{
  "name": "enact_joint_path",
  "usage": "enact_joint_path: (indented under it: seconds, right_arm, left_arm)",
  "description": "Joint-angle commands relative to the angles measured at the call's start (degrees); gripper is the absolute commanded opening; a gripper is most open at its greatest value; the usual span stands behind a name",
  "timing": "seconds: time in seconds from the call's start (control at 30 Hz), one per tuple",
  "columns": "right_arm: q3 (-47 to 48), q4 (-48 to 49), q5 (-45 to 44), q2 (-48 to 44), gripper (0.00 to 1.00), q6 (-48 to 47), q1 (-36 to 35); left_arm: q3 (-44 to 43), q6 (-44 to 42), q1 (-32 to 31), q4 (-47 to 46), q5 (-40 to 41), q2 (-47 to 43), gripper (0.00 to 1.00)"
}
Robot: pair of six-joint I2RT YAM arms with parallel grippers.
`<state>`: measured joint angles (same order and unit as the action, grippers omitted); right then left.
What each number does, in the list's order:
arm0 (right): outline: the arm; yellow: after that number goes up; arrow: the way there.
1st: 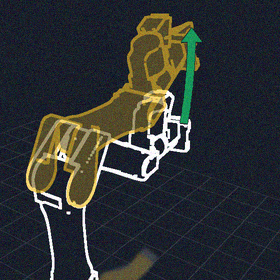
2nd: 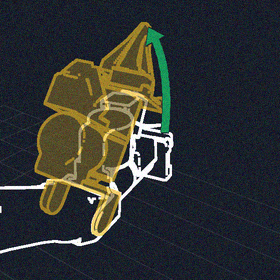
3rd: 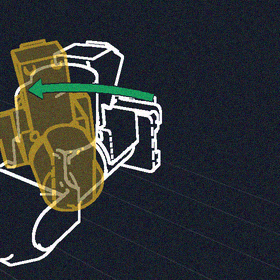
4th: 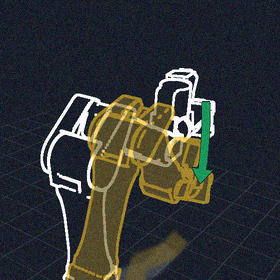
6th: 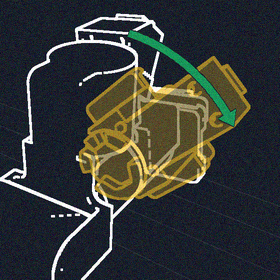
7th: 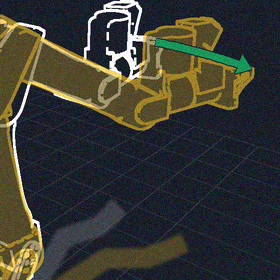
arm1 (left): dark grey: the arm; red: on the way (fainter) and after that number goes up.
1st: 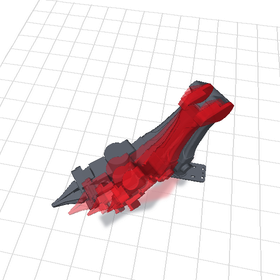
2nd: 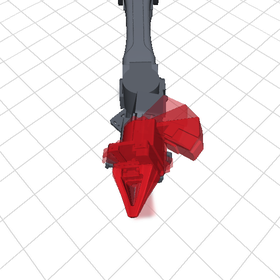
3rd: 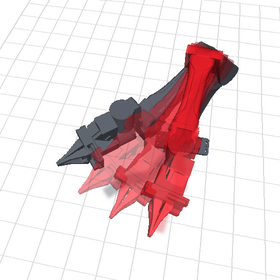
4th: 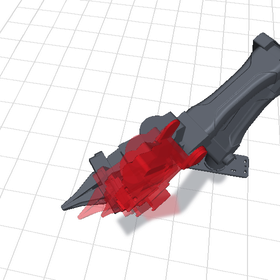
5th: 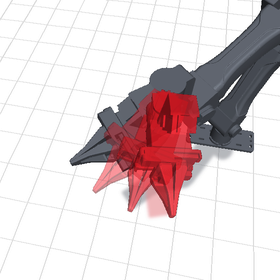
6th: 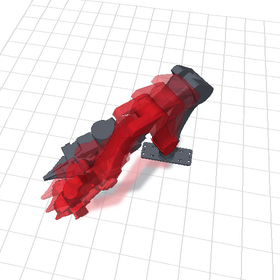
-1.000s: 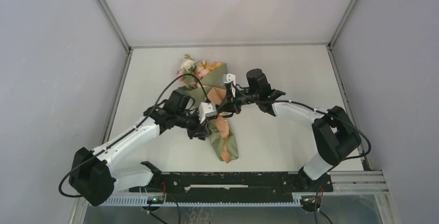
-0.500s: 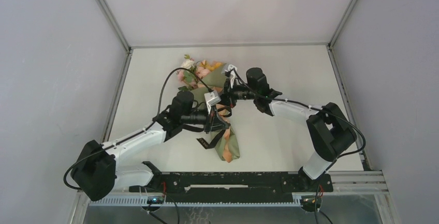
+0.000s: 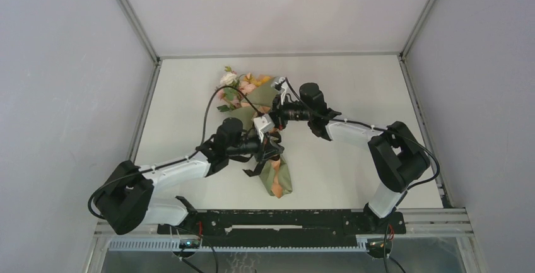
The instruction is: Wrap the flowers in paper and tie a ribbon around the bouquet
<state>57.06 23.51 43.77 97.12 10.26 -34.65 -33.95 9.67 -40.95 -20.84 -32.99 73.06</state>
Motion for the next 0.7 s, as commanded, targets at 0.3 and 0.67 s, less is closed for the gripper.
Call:
enact_joint_path:
  seconds: [0.3,0.67]
  right_arm:
    - [0.7,2.5,1.1,-1.0,0.00,2.5,1.3]
    - [0.7,-2.0,2.5,-2.1,0.00,0.3,2.2]
  left_arm:
    - [-2.7,-13.0,-7.4,-11.7,-2.8,5.6,0.00]
    - [-5.7,-17.9,-8.7,-13.9,1.7,11.2,0.00]
